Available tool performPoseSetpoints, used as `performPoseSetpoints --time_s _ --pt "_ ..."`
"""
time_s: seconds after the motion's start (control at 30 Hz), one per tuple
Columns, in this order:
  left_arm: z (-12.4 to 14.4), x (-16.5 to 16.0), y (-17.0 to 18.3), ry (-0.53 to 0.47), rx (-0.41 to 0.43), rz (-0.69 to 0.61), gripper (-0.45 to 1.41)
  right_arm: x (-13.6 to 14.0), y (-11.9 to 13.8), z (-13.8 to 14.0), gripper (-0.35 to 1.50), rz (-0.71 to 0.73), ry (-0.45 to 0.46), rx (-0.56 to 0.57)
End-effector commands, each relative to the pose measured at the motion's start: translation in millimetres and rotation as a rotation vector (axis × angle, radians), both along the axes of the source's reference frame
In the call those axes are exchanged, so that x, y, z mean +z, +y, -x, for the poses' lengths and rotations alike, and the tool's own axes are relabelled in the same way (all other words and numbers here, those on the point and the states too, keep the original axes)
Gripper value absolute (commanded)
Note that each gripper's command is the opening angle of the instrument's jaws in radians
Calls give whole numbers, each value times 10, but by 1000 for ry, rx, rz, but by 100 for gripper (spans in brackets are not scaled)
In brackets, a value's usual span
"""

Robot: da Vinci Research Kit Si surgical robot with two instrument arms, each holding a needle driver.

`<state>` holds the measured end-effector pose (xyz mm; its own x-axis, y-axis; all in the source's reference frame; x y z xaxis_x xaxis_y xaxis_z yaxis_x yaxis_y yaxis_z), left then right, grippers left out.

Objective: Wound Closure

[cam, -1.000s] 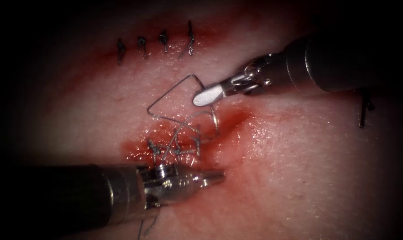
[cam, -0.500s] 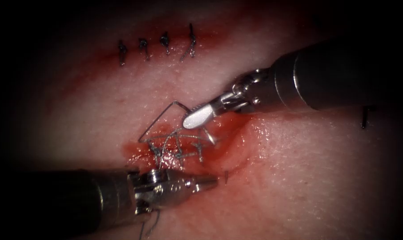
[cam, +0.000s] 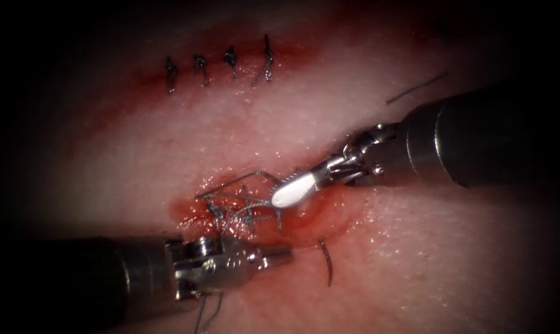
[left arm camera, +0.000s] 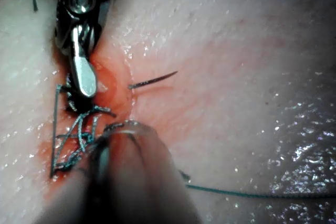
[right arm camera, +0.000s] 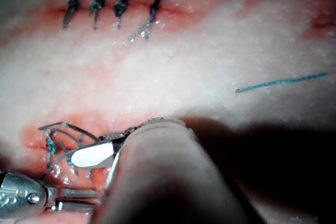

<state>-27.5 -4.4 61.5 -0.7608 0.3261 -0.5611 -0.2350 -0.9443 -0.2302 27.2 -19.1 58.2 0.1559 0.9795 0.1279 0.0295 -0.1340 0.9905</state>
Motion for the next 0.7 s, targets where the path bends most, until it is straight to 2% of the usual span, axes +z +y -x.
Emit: performPoseSetpoints --time_s 0.03,0.13,0.27,0.3,0.4,0.47,0.6,0.7 --pt "7 0 -4 -26 8 11 51 12 2 -7 113 62 -12 47" --pt "8 -19 1 -95 13 97 93 20 19 0 115 176 -34 125" --pt "12 -39 3 -168 20 228 118 28 42 16 115 346 -82 187" --pt "15 -46 5 -192 21 287 120 29 55 25 121 455 -113 218" --pt "20 -51 9 -210 15 350 118 28 73 37 126 560 -169 260" --pt "23 -51 10 -215 3 369 110 26 82 45 128 626 -209 283" --pt "33 -48 11 -236 14 394 106 20 99 61 128 730 -296 298" --pt "38 -46 16 -245 20 395 101 16 102 67 126 766 -323 285"
